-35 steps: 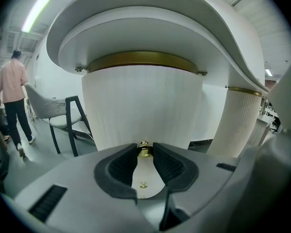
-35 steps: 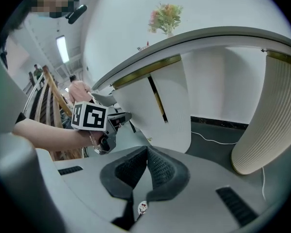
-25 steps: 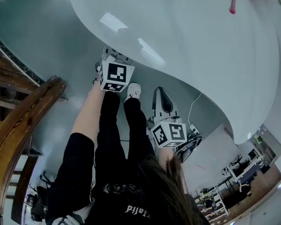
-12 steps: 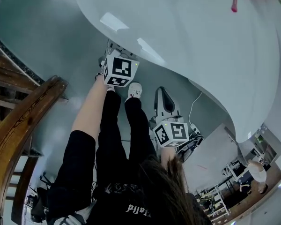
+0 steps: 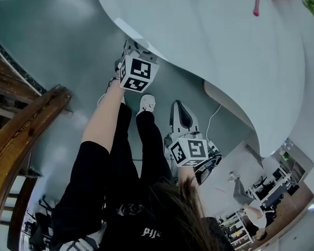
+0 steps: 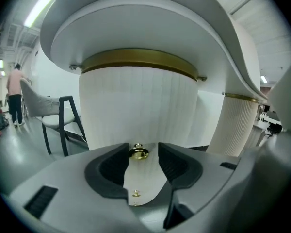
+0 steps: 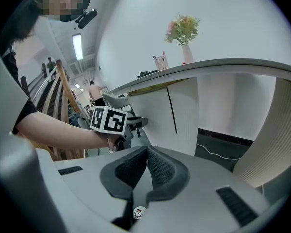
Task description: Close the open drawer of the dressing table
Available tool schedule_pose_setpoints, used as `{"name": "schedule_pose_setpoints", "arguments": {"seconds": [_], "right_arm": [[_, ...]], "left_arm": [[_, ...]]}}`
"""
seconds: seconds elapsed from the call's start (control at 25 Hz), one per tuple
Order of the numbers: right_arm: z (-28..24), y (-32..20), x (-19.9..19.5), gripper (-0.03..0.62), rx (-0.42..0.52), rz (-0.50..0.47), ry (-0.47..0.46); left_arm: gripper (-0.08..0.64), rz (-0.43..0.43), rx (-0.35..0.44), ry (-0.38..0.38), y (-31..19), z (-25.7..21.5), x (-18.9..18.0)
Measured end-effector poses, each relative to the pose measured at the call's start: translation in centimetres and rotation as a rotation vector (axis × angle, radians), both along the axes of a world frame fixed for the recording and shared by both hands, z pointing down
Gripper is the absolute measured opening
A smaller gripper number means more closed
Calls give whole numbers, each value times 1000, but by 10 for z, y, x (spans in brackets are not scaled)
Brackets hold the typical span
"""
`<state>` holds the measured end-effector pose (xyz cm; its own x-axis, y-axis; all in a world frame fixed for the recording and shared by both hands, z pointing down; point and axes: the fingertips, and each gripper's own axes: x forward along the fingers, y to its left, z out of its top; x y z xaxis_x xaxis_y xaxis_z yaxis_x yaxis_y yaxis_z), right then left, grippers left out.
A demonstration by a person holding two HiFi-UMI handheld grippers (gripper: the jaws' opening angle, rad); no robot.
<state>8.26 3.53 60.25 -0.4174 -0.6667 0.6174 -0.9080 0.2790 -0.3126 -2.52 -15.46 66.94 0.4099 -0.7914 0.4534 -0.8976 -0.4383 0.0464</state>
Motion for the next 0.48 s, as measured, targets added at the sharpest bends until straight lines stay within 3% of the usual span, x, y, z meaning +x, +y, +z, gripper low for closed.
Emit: {"name": "schedule_pose_setpoints", "arguments": {"seconds": [0.16,0.48], "right_arm": [[-7,4,0,26,8,-5,-6],[-33,16,-2,26,20,-37,6]], "left_arm": [[216,9,-14,5,6,-8,3],[222,32,-58,-40,40,-31,-9]]}}
